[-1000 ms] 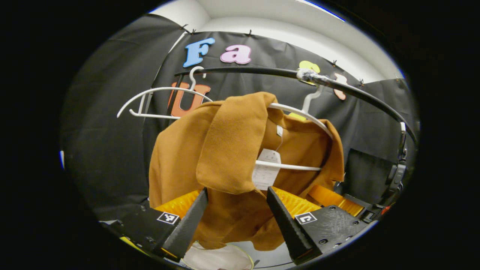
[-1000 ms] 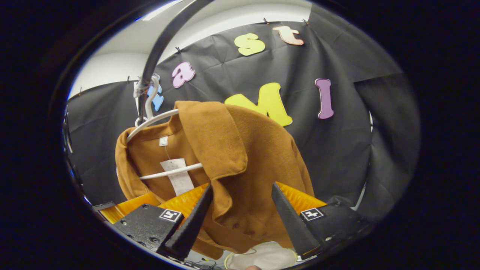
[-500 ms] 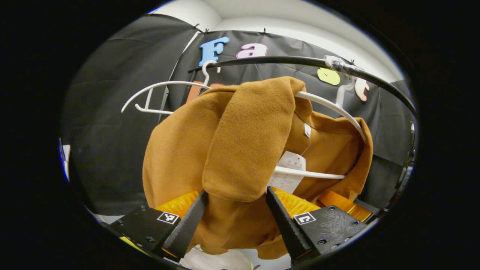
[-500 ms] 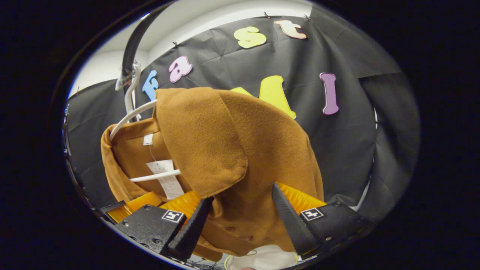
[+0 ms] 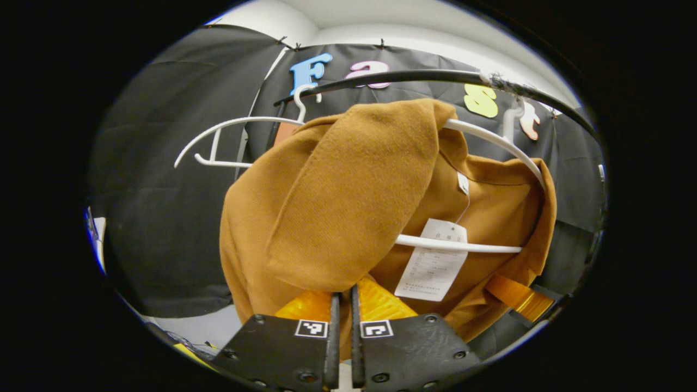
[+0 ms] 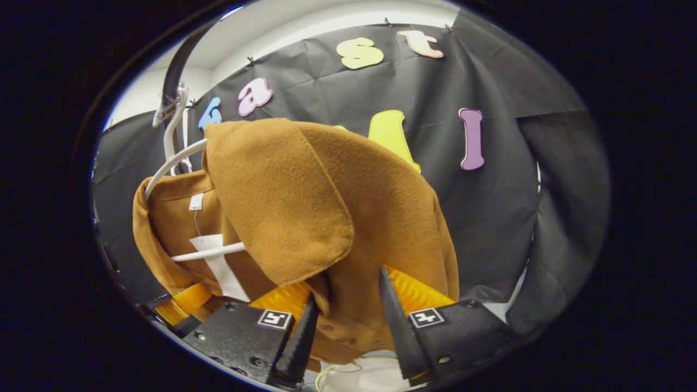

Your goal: Grasp the clothes on the hanger with both hands and then place them into the laundry hamper below.

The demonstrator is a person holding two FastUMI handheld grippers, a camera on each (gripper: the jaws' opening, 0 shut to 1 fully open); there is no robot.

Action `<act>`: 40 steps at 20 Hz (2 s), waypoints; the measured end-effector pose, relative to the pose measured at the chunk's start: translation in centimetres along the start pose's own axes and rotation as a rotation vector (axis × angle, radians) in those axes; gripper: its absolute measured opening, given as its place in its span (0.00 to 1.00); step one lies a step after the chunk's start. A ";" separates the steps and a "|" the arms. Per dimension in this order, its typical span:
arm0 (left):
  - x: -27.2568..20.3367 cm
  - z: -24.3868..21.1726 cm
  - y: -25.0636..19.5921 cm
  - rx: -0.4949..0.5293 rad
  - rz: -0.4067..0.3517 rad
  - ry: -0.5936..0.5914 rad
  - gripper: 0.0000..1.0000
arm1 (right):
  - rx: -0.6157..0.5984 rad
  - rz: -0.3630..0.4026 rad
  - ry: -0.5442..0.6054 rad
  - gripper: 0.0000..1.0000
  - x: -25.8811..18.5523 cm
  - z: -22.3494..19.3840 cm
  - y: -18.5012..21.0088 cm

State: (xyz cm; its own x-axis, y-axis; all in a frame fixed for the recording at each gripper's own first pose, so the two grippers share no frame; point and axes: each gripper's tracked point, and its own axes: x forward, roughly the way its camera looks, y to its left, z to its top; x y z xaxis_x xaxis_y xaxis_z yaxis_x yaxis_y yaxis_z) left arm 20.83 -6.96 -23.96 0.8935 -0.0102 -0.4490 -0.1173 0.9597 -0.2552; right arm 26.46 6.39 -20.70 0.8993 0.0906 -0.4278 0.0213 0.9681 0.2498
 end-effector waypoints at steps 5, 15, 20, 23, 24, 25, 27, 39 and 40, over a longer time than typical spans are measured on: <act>-1.4 -0.2 0.1 -0.009 -0.045 0.005 0.09 | 0.026 0.008 -0.019 0.39 -1.3 -0.2 -0.8; -5.0 1.7 1.7 -0.066 -0.115 -0.038 0.04 | 0.085 -0.086 -0.109 0.11 -4.5 1.0 -5.8; -6.4 3.0 1.7 -0.063 -0.173 -0.046 0.09 | 0.045 -0.125 -0.129 0.11 -6.1 1.8 -6.8; -6.9 2.8 1.6 -0.045 -0.190 -0.051 0.09 | 0.032 -0.143 -0.154 0.11 -6.7 2.7 -7.4; -7.2 2.9 1.1 -0.039 -0.214 -0.068 0.10 | 0.032 -0.140 -0.156 0.11 -6.8 2.8 -7.4; -7.2 2.4 0.5 -0.041 -0.229 -0.049 0.00 | 0.029 -0.135 -0.155 0.11 -6.8 2.8 -7.1; -7.4 0.5 -0.4 -0.055 -0.262 0.011 0.17 | 0.018 -0.138 -0.157 0.11 -6.9 2.7 -7.2; -1.8 0.1 -0.6 -0.115 -0.059 0.061 1.00 | -0.005 -0.139 -0.182 0.11 -6.6 3.8 -7.6; -1.5 0.1 -0.2 -0.122 -0.036 0.064 1.00 | -0.002 -0.138 -0.183 0.11 -6.5 3.8 -7.7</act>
State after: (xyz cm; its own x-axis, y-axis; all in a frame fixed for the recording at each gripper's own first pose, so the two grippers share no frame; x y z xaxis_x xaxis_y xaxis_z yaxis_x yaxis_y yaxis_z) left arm 19.59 -7.13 -23.12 0.8688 -0.0655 -0.4907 -0.1412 0.9173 -0.3724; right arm 22.13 -2.49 -16.56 0.9521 -0.0866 -0.2932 0.1490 0.9689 0.1977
